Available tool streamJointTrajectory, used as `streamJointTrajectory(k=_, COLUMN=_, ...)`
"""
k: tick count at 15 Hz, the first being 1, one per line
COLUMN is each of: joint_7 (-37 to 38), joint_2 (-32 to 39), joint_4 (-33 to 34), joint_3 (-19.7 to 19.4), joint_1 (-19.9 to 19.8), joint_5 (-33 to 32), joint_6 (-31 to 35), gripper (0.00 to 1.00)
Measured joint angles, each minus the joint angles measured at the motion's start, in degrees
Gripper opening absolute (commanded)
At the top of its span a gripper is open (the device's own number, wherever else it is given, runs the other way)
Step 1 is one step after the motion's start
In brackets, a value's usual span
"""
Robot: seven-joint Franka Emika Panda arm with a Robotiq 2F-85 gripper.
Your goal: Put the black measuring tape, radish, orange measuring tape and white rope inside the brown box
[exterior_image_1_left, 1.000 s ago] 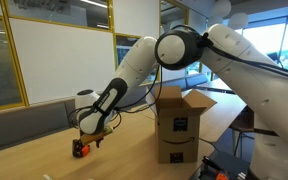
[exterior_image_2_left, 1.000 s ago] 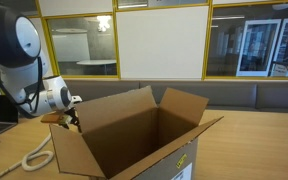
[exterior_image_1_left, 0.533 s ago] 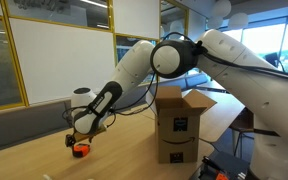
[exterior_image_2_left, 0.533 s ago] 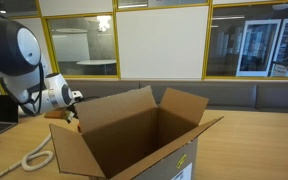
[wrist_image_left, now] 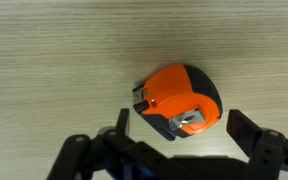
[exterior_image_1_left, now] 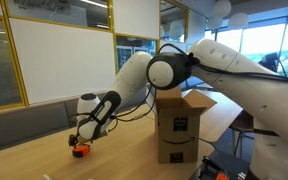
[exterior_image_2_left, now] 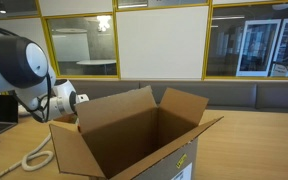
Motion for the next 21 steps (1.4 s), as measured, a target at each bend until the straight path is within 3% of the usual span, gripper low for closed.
streamJointTrajectory(k=8, joint_7=0.0, joint_2=5.7, joint_4=7.0, joint_3=-2.3, joint_1=0.4, joint_5=2.7, joint_6=0.2, gripper=1.00)
streamJointTrajectory(k=21, joint_7=0.0, joint_2=7.8, joint_4=10.4, joint_3=-0.5, joint_1=0.4, joint_5=7.3, joint_6=-2.0, gripper=1.00)
